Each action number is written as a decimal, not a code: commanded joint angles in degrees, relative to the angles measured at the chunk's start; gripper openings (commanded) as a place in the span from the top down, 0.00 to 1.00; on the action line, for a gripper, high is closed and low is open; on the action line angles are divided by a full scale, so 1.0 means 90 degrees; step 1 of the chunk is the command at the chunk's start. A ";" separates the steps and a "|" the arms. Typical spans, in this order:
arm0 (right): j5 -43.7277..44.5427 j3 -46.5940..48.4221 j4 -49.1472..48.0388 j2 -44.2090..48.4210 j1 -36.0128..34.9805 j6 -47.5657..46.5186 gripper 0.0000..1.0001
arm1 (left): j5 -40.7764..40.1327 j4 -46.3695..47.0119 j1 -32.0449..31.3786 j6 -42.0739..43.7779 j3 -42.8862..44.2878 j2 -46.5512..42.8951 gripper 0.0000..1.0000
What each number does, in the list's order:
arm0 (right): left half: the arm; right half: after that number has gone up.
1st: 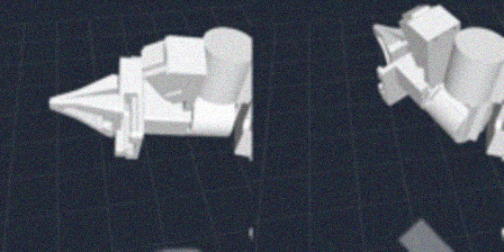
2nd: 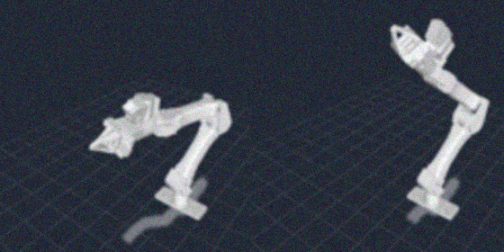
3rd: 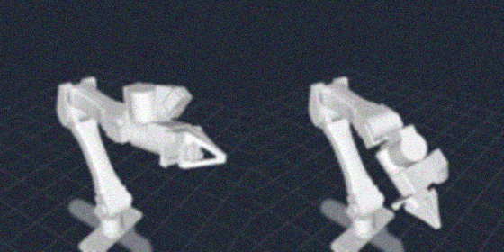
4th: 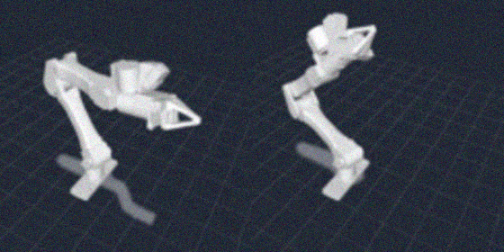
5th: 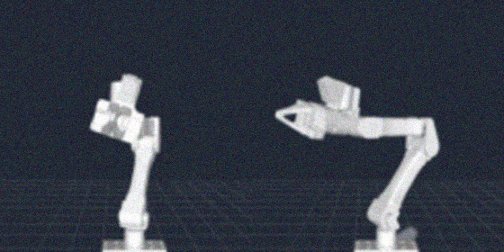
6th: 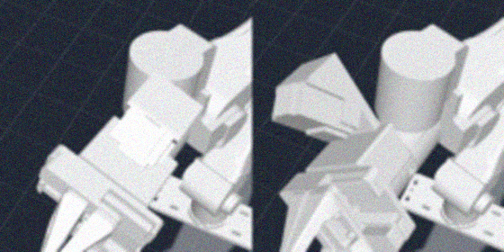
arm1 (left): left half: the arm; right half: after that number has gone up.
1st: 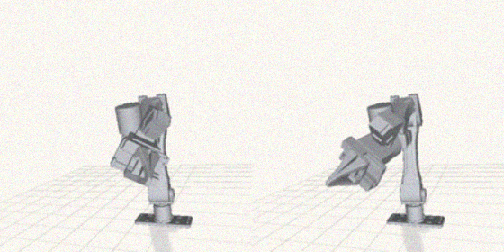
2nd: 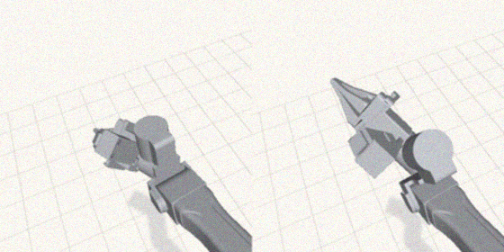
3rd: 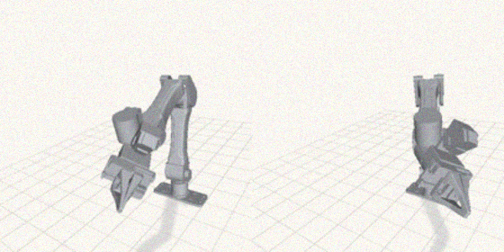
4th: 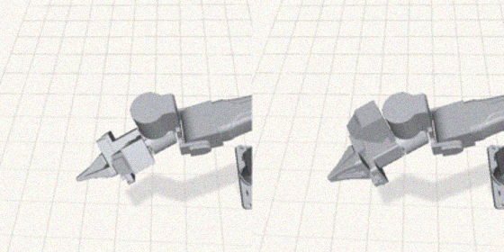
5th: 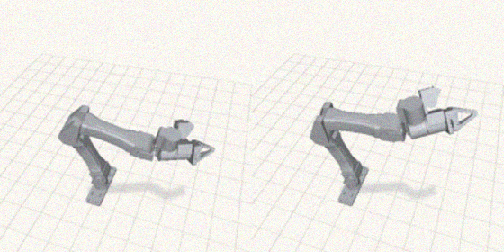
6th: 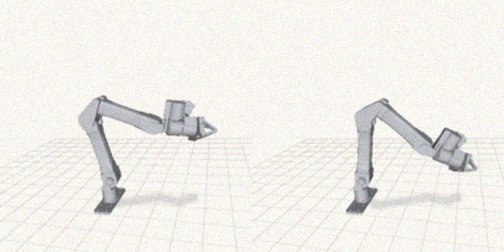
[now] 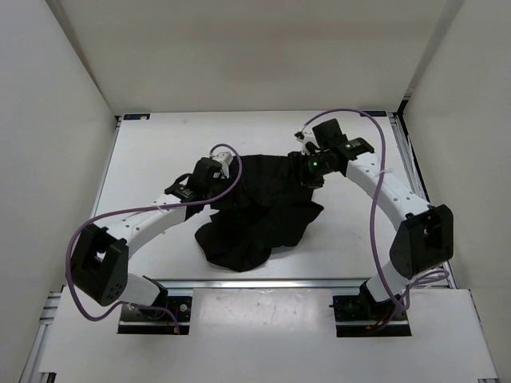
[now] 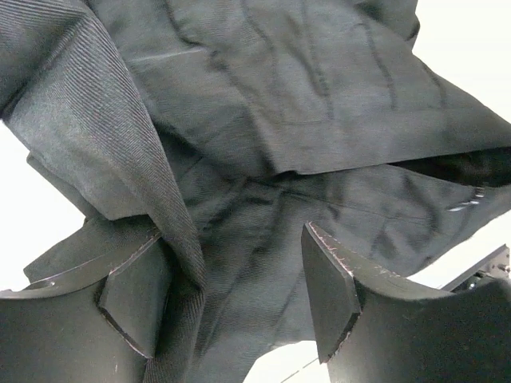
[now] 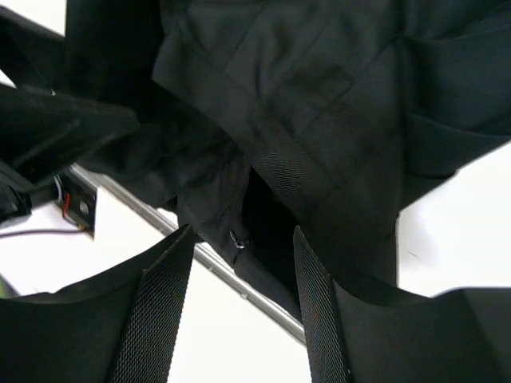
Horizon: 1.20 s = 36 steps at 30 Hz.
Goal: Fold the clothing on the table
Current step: Flatten the skirt out
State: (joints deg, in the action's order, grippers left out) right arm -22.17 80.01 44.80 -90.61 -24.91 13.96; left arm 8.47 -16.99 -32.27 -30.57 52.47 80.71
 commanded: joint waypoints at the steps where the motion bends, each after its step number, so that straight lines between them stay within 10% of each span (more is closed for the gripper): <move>1: -0.0279 0.0085 0.0130 -0.0313 -0.0142 -0.0154 0.42 | 0.0055 0.0130 0.0196 -0.0070 -0.0272 -0.0149 0.27; 7: -0.0563 -0.0364 0.0130 -0.0431 -0.0446 -0.0271 0.51 | 0.0133 0.0092 0.0460 -0.0061 -0.0576 -0.0393 0.27; 14: -0.1013 -0.0054 0.0559 -0.0450 -0.0631 -0.0330 0.99 | -0.0052 0.0013 0.0617 0.0095 -0.0761 -0.0452 0.27; 31: 0.3839 0.2896 0.2582 -0.0020 0.0764 0.0461 1.00 | -0.0453 -0.0710 0.1545 0.0144 -0.0516 -0.0910 0.28; 36: 0.1418 0.1613 0.0126 0.1041 0.0843 -0.0065 1.00 | -0.0345 -0.0573 0.1584 -0.0022 -0.1054 -0.1301 0.28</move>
State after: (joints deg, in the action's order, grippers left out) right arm 2.20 100.86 58.04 -86.83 -17.21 15.79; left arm 4.78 -22.35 -18.17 -29.78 44.75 72.01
